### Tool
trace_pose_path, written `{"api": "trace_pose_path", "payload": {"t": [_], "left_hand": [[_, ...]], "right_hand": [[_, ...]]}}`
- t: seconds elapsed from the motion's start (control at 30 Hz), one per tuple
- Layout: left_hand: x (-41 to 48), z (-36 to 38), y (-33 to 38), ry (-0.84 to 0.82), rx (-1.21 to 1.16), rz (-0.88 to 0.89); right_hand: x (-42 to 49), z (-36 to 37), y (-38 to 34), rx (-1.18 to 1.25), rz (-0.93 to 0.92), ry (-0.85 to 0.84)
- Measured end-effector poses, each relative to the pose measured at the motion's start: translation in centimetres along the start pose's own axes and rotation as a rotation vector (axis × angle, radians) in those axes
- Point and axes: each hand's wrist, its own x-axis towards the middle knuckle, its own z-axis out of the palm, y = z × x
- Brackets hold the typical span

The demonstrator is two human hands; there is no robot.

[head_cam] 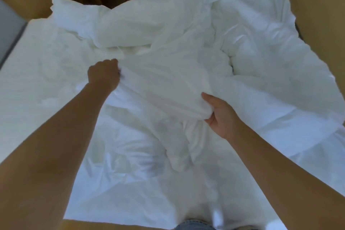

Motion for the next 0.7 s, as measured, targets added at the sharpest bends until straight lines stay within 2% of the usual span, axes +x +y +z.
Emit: {"api": "trace_pose_path", "payload": {"t": [0.07,0.2,0.27,0.33,0.37,0.4,0.5,0.53,0.6,0.7], "left_hand": [[-2.5,1.2,1.7,0.0,-0.023,0.068],[-11.4,2.6,6.6,0.344,-0.365,0.334],[-15.4,3.7,9.7,0.221,-0.533,0.354],[-16.6,5.4,12.6,-0.035,-0.628,0.224],[-16.5,6.1,13.7,-0.105,-0.69,0.168],[-16.1,6.4,14.5,-0.122,-0.804,0.131],[-14.9,5.2,16.2,-0.036,-1.19,0.021],[-14.7,4.8,16.5,-0.004,-1.253,-0.017],[-14.4,3.8,16.3,0.012,-1.302,-0.062],[-13.7,1.9,15.6,0.012,-1.325,0.005]], "right_hand": [[0.2,1.0,0.6,-0.026,-0.001,0.021],[0.5,2.1,0.2,0.006,0.019,0.059],[0.4,2.4,-0.6,0.042,0.03,0.019],[0.1,2.7,-0.8,0.072,0.043,-0.043],[0.0,2.9,-0.7,0.075,0.046,-0.061],[-0.2,3.2,-0.6,0.075,0.045,-0.069],[-0.7,3.3,-0.3,0.105,0.021,-0.078],[-0.8,3.1,-0.3,0.059,-0.017,-0.059],[-1.2,1.8,0.1,-0.183,-0.117,0.012],[-2.3,0.5,1.8,-0.585,-0.179,-0.004]]}}
